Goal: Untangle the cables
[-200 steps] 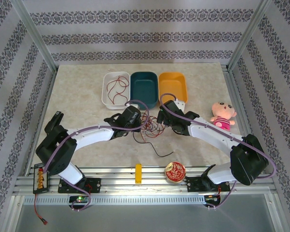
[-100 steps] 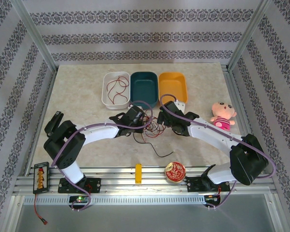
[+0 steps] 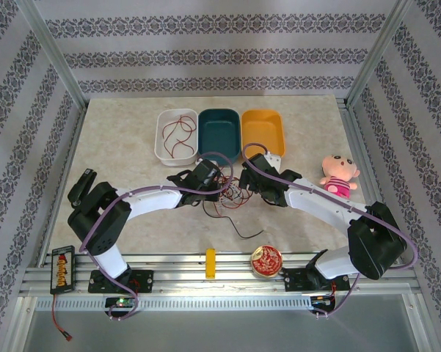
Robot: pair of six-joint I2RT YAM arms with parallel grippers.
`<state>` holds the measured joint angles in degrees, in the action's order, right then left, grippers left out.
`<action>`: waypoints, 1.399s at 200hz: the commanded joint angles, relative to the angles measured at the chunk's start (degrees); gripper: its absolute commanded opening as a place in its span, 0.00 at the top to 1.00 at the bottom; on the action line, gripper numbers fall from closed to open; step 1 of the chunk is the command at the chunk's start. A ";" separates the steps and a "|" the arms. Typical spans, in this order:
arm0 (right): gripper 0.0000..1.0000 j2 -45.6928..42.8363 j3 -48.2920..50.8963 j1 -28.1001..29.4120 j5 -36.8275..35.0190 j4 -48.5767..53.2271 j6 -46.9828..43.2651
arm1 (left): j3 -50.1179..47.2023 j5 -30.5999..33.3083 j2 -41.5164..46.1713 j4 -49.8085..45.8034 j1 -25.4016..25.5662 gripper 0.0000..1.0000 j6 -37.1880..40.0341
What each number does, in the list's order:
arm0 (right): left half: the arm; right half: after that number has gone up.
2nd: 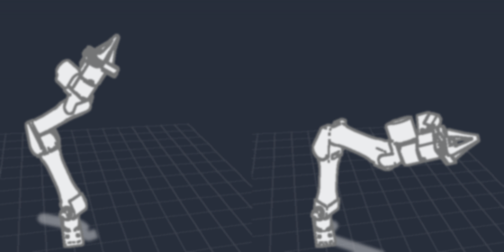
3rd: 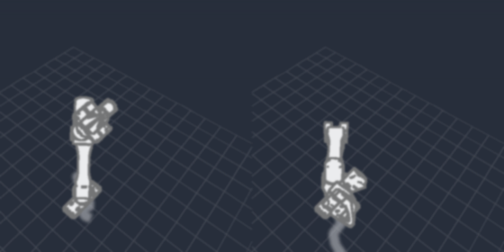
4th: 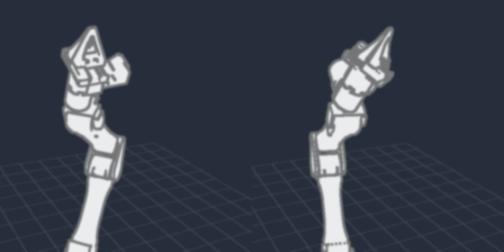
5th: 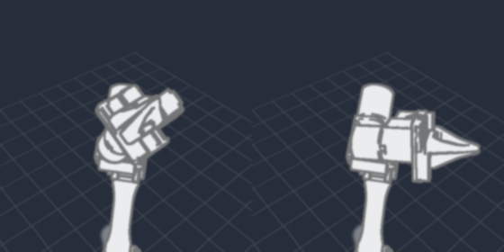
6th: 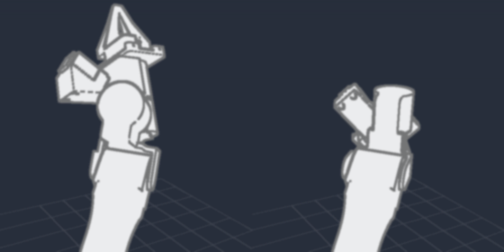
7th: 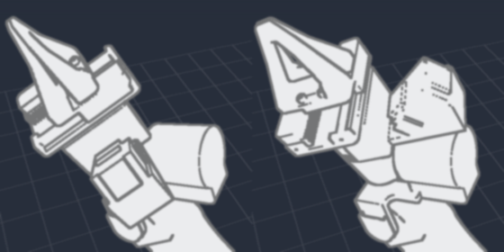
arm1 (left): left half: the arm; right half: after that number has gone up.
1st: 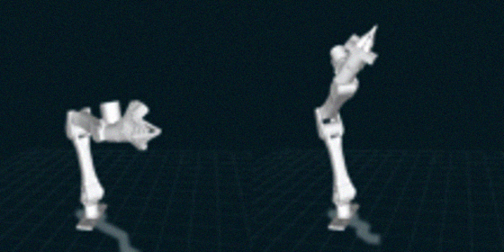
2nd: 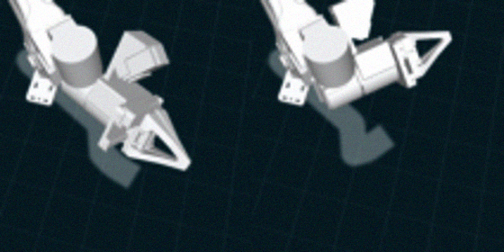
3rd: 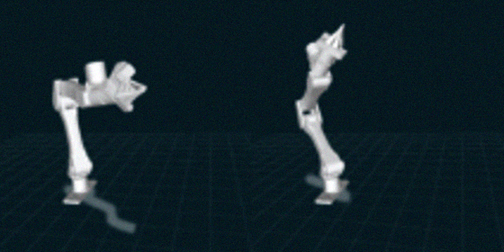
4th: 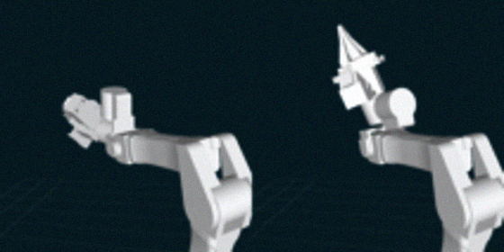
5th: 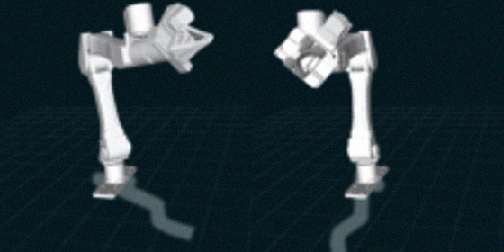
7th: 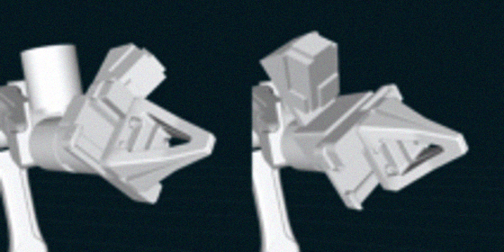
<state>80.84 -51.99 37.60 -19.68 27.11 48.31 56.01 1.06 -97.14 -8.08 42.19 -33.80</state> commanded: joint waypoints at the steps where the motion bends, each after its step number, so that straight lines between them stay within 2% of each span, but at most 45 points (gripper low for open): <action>1: 0.02 0.02 0.75 -0.47 -0.31 -0.20 1.22 | 1.34 0.04 -1.20 -1.97 -0.61 0.76 0.40; 123: 0.02 -0.11 0.79 -0.45 -0.62 -0.22 1.13 | 1.82 -0.45 -3.12 -2.36 -0.56 0.76 -0.04; 134: 0.02 -0.07 0.79 -0.44 -0.62 -0.20 1.15 | 1.87 -0.32 -3.05 -2.41 -0.58 0.78 0.01; 162: 0.02 -0.29 0.75 -0.43 -0.54 -0.19 0.84 | 1.41 0.20 -1.76 -2.85 -0.60 0.93 0.05; 194: 0.02 -1.18 0.62 -0.01 -0.36 -0.87 -0.62 | 1.03 2.52 2.09 -4.47 -0.54 1.00 1.18; 246: 0.02 -2.18 -0.08 1.58 -0.10 -3.80 -4.78 | -0.45 6.95 11.38 -6.68 -0.55 1.00 3.85; 280: 0.02 -0.25 -2.10 2.56 0.97 -4.62 -6.71 | -2.74 6.82 18.19 -4.99 -0.53 1.00 6.08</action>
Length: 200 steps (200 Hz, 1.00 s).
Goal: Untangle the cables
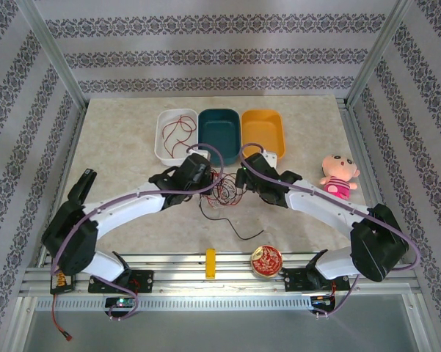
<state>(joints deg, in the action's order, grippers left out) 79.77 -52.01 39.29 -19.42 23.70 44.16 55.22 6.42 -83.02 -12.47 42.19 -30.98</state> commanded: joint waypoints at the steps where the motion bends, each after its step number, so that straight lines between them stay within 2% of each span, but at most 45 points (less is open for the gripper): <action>1: 0.02 0.91 -2.11 0.96 0.75 -1.21 -2.62 | -2.04 1.35 4.21 -0.48 -0.58 1.00 3.41; 57: 0.02 2.86 -4.42 1.87 4.72 -4.73 -5.03 | -2.87 -4.22 11.63 4.85 -0.53 1.00 9.07; 106: 0.02 0.19 0.90 2.33 12.28 -15.96 -8.07 | -1.12 -5.25 12.93 4.11 -0.57 1.00 10.68; 150: 0.02 4.35 -0.50 2.33 12.57 -14.60 -8.12 | -2.20 -8.10 14.03 6.07 -0.58 1.00 10.45; 200: 0.02 11.76 -3.69 2.39 13.64 -12.92 -7.32 | -3.21 -7.92 15.90 6.50 -0.61 1.00 9.97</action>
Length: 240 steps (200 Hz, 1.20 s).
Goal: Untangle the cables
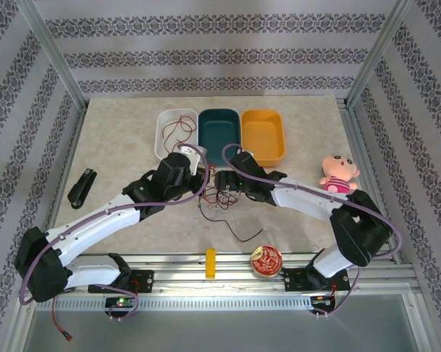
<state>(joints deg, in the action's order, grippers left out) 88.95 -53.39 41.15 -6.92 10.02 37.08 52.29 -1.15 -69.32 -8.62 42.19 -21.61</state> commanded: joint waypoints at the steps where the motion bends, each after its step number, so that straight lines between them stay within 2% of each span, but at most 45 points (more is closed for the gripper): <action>1: 0.02 2.65 -2.32 0.57 1.13 0.78 -0.20 | -0.32 -0.35 2.27 2.65 -0.57 1.00 0.59; 73: 0.03 6.87 -1.76 -0.37 -0.72 3.47 3.05 | -0.61 4.18 5.39 0.63 -0.62 1.00 1.81; 155: 0.08 8.50 -0.15 -1.87 -0.25 4.06 4.76 | 1.03 16.25 12.54 -7.80 -1.27 1.00 6.55; 198: 0.10 7.67 -0.52 -1.23 1.73 2.90 3.24 | 1.40 15.83 13.21 -8.56 -2.21 1.00 6.80; 240: 0.08 0.96 0.09 2.67 -1.89 -1.51 -3.13 | 3.68 13.21 11.03 -8.17 -2.47 1.00 6.74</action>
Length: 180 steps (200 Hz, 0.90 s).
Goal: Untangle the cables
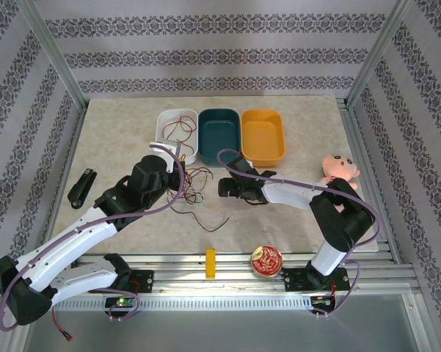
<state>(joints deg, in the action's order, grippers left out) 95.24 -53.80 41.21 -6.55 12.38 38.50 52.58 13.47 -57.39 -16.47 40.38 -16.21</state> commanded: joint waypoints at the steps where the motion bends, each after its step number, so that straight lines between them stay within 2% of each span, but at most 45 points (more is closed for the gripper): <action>1: 0.08 -5.51 0.57 2.67 -2.34 -4.08 -4.78 | 3.49 -1.47 -0.98 -0.36 -0.65 1.00 1.39; 33: 0.04 -8.02 1.91 7.37 -4.60 -10.52 -10.07 | 5.77 -1.86 -2.19 -0.58 -0.64 1.00 1.14; 70: 0.02 -4.90 2.22 12.30 -7.00 -18.28 -12.53 | 6.92 -3.36 -1.86 -0.34 -0.65 1.00 0.50; 124: 0.02 3.18 -0.73 12.57 -9.34 -21.30 -9.68 | 7.10 -9.06 -0.19 1.34 -0.65 1.00 -0.40; 153: 0.02 3.34 -1.06 12.58 -13.23 -20.96 -8.66 | 7.15 -11.18 -0.09 1.20 -0.65 1.00 -0.58; 180: 0.02 3.10 -0.67 12.24 -13.22 -21.37 -9.54 | 6.86 -11.62 0.54 1.26 -0.65 1.00 -0.62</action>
<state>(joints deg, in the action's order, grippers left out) 99.04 -52.88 53.78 -17.15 -7.42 28.71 57.69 3.77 -58.48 -16.78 40.38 -16.10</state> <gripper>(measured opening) 0.982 0.041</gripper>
